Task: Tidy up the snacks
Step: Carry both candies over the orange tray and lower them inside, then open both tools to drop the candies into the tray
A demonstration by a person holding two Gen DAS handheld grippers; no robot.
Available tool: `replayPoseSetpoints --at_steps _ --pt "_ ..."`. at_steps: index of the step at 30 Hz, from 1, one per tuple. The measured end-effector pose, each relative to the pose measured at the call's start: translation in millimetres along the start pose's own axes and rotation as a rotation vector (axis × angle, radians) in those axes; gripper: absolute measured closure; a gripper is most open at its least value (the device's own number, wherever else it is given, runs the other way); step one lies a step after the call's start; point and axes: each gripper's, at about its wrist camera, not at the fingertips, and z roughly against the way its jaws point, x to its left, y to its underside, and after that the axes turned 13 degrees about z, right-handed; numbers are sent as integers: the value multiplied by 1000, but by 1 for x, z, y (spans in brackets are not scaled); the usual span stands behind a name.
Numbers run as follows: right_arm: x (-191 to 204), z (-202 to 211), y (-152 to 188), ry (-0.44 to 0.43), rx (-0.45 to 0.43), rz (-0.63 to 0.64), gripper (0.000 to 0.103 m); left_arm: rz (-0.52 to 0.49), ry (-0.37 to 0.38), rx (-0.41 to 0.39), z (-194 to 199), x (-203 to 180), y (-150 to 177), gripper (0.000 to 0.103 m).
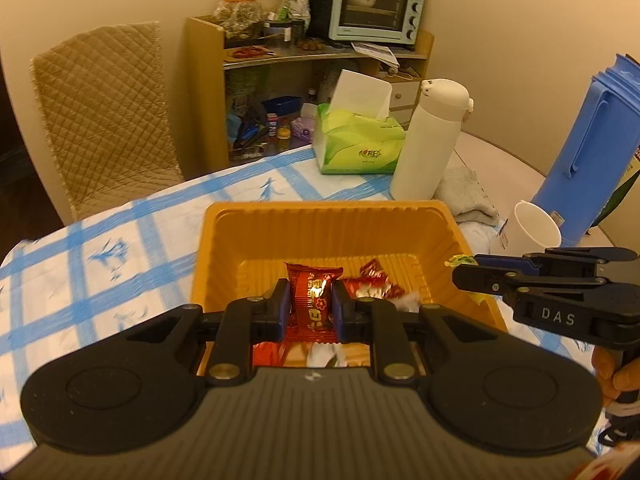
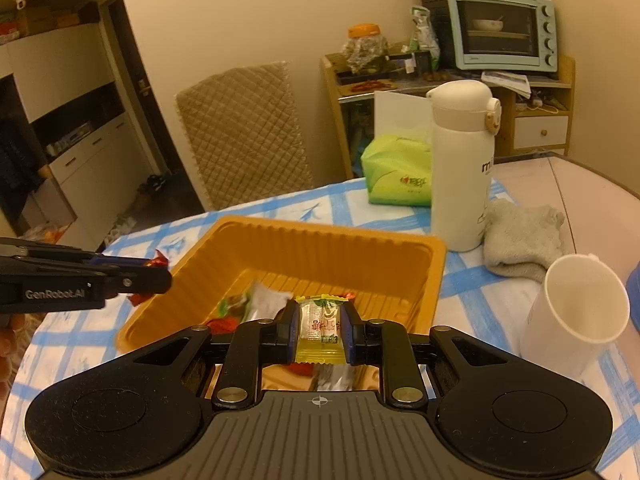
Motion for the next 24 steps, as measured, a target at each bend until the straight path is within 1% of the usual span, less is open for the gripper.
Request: replayPoseSetpoints --at_steps 10,18,24 --pt "-19 -17 -11 24 -11 -25 81 -35 9 20 -42 -20 -15 84" --pt "-28 -24 -9 38 -10 -47 81 -34 4 26 -64 -28 -23 84" --pt "-31 -23 -9 42 -14 -58 81 -29 -4 29 -73 -29 -27 84"
